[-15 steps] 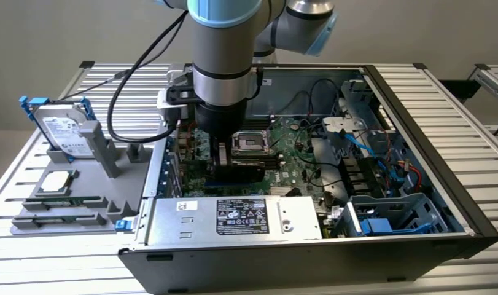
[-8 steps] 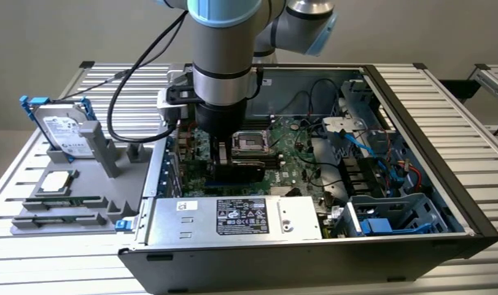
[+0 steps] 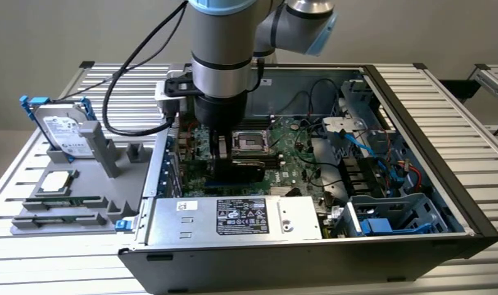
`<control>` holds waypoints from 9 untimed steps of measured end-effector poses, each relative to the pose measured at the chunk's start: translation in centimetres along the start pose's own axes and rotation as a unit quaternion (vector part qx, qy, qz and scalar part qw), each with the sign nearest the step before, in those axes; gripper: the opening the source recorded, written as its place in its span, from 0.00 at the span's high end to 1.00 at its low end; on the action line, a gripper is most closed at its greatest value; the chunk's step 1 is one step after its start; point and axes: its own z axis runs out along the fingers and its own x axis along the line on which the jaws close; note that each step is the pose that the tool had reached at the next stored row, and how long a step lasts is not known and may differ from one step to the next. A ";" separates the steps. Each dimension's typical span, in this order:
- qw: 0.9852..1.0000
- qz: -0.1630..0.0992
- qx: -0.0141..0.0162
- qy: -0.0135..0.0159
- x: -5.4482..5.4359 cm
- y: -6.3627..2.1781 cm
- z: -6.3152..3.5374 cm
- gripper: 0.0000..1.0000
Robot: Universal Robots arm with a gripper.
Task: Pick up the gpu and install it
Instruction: 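Insert the gpu into the slot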
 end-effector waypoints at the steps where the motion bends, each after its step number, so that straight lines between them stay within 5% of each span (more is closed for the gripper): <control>1: 1.000 0.000 0.000 -0.001 0.0 0.02 -0.23 0.45; 7: 1.000 0.000 0.000 -0.006 0.0 0.07 -1.32 0.48; 9: 1.000 0.000 0.000 -0.007 -0.1 0.07 -1.55 0.61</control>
